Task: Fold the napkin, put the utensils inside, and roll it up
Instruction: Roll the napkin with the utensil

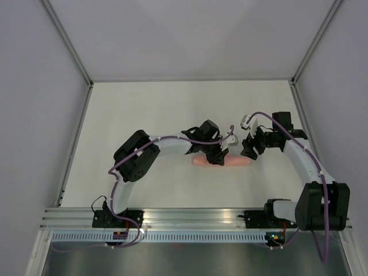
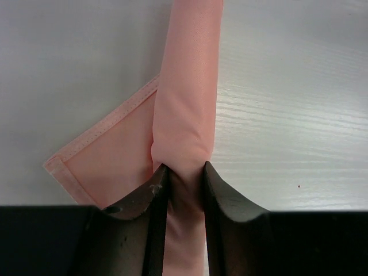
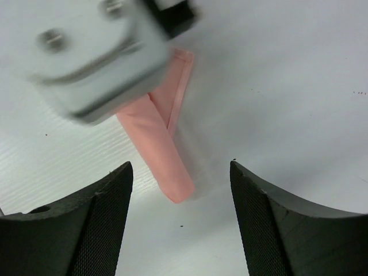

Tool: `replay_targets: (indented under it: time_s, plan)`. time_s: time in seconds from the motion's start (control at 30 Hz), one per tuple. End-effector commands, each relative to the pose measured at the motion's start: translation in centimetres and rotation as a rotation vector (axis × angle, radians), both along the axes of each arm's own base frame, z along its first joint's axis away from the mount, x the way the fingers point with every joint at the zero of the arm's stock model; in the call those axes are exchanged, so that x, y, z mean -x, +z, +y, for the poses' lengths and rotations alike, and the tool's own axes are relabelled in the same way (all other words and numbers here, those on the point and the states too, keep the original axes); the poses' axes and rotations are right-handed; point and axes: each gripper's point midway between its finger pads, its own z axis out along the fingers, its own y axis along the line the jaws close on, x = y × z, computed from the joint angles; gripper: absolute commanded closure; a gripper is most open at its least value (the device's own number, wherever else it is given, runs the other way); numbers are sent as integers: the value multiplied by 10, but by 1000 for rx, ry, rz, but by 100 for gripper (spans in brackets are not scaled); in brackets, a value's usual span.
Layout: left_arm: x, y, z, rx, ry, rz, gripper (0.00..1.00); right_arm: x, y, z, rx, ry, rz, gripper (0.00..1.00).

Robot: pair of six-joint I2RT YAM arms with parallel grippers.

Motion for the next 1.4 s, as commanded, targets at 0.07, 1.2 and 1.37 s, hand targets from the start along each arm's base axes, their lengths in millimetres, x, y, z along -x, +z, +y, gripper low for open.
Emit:
replay_targets:
  time_s: [0.07,1.2,1.37]
  plan:
    - [51,-45,36,-187,-5,445,71,8,2,19,19,60,-233,26]
    - [39,-43,22,-159,43,714,67,61,-78,78,183,278,-202,31]
    - [39,-42,21,-156,42,716,65,66,-81,78,187,298,-171,32]
